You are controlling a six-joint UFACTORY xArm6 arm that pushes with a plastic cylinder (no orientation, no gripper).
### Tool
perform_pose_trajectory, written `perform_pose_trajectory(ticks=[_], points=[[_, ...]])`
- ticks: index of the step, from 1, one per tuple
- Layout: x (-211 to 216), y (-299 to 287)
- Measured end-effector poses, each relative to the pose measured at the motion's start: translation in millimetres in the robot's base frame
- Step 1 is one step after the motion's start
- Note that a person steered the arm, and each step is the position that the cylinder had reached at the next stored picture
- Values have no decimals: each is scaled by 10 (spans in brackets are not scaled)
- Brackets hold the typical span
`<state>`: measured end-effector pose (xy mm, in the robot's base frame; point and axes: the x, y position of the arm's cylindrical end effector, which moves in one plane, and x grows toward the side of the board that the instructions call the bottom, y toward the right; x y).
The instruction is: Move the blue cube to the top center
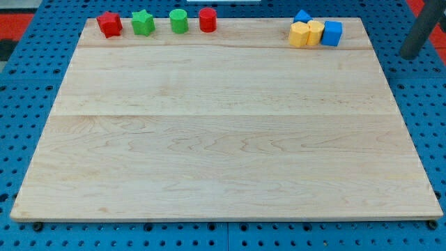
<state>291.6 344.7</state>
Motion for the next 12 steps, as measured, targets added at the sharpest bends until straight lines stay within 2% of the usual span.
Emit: perform_pose_trajectory(ticks=[1, 3, 4, 8, 10, 12], points=[[-502, 7], [-881, -574], [-883, -1077], [-649, -2244], [-636, -2359], [-611, -1704]])
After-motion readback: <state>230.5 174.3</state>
